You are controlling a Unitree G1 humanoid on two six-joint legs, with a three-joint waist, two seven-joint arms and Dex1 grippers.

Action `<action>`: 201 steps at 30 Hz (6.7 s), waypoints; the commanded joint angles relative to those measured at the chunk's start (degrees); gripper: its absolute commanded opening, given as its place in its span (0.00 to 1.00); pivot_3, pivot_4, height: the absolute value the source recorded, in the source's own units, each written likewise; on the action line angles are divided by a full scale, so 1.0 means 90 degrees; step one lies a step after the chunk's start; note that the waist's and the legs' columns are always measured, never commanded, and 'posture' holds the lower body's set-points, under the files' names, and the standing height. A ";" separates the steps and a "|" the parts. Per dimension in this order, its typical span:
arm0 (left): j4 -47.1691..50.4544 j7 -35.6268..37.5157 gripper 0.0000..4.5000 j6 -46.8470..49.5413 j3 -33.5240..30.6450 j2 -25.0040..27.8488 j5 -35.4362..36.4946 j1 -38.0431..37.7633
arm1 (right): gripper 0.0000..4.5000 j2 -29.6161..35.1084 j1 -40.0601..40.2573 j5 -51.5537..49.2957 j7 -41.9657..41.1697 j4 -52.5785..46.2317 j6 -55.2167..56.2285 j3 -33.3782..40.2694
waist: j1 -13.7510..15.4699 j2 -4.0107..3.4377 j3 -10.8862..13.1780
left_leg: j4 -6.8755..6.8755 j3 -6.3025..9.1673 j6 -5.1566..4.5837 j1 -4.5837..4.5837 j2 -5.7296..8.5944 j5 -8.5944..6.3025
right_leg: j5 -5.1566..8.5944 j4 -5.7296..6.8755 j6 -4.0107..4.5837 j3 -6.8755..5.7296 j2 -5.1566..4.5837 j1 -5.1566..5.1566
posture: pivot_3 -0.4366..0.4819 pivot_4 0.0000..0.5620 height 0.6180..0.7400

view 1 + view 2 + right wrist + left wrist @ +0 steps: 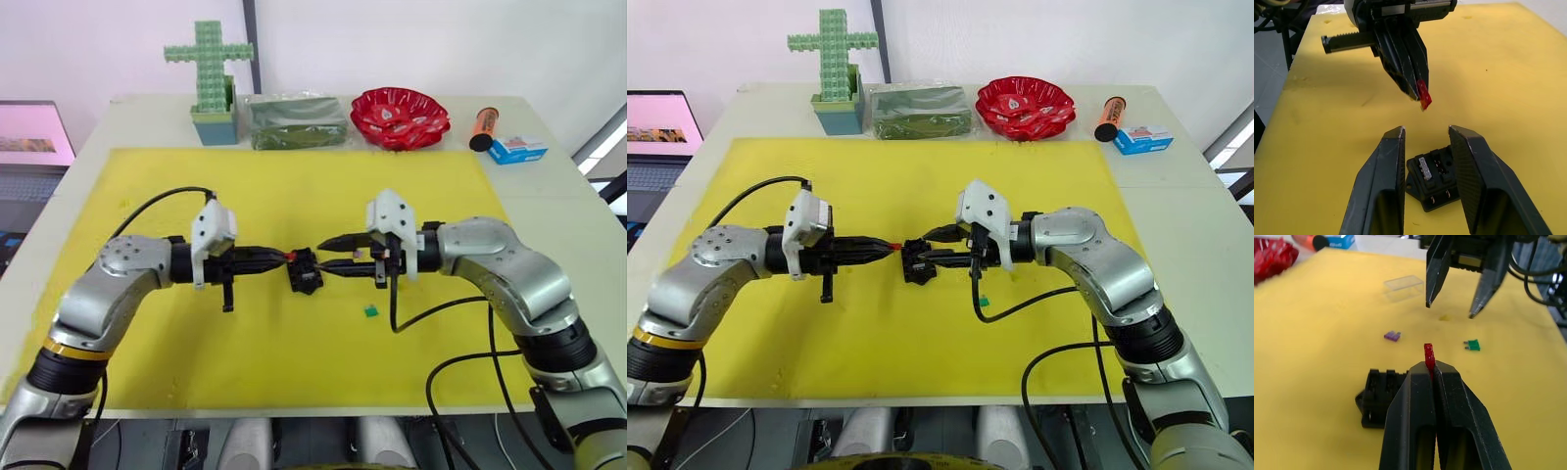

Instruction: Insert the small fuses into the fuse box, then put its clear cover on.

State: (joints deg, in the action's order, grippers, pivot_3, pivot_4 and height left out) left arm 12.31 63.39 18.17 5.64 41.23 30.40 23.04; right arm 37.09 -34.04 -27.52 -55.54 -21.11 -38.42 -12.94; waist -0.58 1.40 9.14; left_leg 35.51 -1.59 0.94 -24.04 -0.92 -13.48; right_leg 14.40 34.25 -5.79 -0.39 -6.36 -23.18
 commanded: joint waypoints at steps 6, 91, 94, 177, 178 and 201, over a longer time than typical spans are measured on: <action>-0.0299 0.0447 0.00 -0.1196 0.0059 -0.0173 -0.0730 0.0233 | 0.37 -0.0090 -0.0094 0.0268 0.0084 -0.0168 0.0177 -0.0066 | -0.0003 -0.0001 0.0000 | 0.0039 0.0006 0.0000 -0.0003 -0.0026 0.0000 | -0.0008 0.0011 -0.0033 0.0000 0.0027 0.0009 | 0.48 0.27 1.00; 0.0232 -0.1685 1.00 -0.1515 -0.0385 -0.1630 -0.1255 -0.2224 | 0.00 -0.0442 -0.1608 0.1762 -0.0761 0.1487 0.0567 -0.1376 | -0.0002 -0.0004 -0.0006 | 0.0076 0.0019 0.0000 0.0034 -0.0108 0.0000 | -0.0018 0.0107 -0.0056 0.0007 0.0116 0.0011 | 0.48 0.27 1.00; 0.0106 -0.1696 1.00 -0.1594 -0.0339 -0.1692 -0.1315 -0.2191 | 0.00 -0.0509 -0.1656 0.1869 -0.0856 0.1707 0.0699 -0.1413 | 0.0005 -0.0004 -0.0006 | 0.0075 0.0019 0.0000 0.0036 -0.0108 0.0000 | -0.0018 0.0107 -0.0056 0.0007 0.0116 0.0011 | 0.48 0.27 1.00; 0.0120 -0.2066 1.00 -0.1608 -0.0185 -0.1941 -0.1641 -0.2153 | 0.00 -0.1035 -0.2311 0.2938 -0.2811 0.3798 0.1882 -0.1630 | 0.0000 -0.0006 -0.0006 | 0.0073 0.0018 0.0001 0.0061 -0.0108 0.0000 | -0.0018 0.0111 -0.0056 0.0007 0.0117 0.0034 | 0.48 0.27 1.00; 0.0120 -0.2063 1.00 -0.1617 -0.0182 -0.1939 -0.1638 -0.2161 | 0.00 -0.1010 -0.2302 0.2920 -0.2877 0.3725 0.1824 -0.1629 | 0.0001 -0.0006 -0.0006 | 0.0074 0.0018 0.0001 0.0061 -0.0108 0.0000 | -0.0018 0.0111 -0.0056 0.0007 0.0117 0.0034 | 0.48 0.27 1.00; 0.0077 -0.2075 1.00 -0.1668 -0.0233 -0.1905 -0.1631 -0.2196 | 0.00 -0.1199 -0.2921 0.3217 -0.2832 0.4183 0.2514 -0.1511 | -0.0010 -0.0008 -0.0005 | 0.0070 0.0017 0.0001 0.0062 -0.0108 0.0000 | -0.0018 0.0111 -0.0056 0.0007 0.0117 0.0032 | 0.48 0.27 1.00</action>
State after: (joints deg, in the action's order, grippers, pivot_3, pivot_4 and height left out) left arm 11.98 44.89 4.25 3.98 23.81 15.53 2.99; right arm 25.93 -58.59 1.16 -80.40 17.74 -16.56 -27.12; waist -0.67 1.33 9.09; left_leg 36.14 -1.44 0.96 -23.48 -1.89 -13.48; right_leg 14.23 35.26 -6.30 -0.33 -5.30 -22.89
